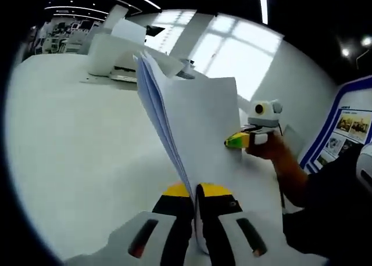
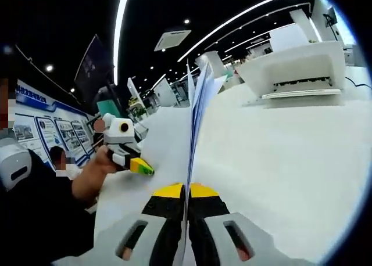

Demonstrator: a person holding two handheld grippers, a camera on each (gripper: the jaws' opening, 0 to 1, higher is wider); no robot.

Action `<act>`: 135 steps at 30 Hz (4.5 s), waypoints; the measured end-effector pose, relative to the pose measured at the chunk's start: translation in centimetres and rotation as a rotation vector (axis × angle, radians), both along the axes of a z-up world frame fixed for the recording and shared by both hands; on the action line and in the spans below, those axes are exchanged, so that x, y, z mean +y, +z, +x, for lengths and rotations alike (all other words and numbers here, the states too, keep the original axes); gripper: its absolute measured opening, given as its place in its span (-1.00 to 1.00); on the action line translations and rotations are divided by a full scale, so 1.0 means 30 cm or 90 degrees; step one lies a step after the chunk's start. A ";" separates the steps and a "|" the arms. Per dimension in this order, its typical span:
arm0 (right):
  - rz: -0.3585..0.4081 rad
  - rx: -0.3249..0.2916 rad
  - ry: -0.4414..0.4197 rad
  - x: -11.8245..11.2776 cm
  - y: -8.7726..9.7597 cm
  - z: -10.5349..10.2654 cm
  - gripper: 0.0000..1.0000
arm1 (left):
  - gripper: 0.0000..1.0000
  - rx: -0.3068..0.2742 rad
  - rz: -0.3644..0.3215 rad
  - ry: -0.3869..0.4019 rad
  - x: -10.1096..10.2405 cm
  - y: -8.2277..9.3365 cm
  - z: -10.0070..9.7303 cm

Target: Organize the stack of printing papers by aligning and flattening the scattered papers on the table

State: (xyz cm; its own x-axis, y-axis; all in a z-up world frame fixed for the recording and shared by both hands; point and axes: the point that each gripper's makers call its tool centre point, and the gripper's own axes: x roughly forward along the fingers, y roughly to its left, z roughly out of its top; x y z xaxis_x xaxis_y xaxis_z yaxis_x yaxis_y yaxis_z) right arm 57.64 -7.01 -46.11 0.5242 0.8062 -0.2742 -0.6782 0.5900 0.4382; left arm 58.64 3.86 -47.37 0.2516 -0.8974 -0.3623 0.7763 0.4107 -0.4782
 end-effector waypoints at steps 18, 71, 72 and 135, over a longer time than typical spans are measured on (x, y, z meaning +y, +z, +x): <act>-0.062 0.000 -0.031 -0.017 -0.080 0.033 -1.00 | -0.71 -0.021 0.041 0.023 -0.005 -0.053 0.042; -0.188 -0.088 -0.034 -0.014 -0.124 0.028 -1.00 | -0.47 -0.296 -0.126 0.140 0.109 0.194 0.121; -0.188 -0.088 -0.034 -0.016 -0.125 0.031 -1.00 | -0.46 -0.297 -0.121 0.135 0.102 0.189 0.118; -0.322 -0.146 -0.112 -0.149 -0.091 0.055 -0.50 | -0.45 -0.315 0.128 -0.023 -0.050 -0.055 -0.019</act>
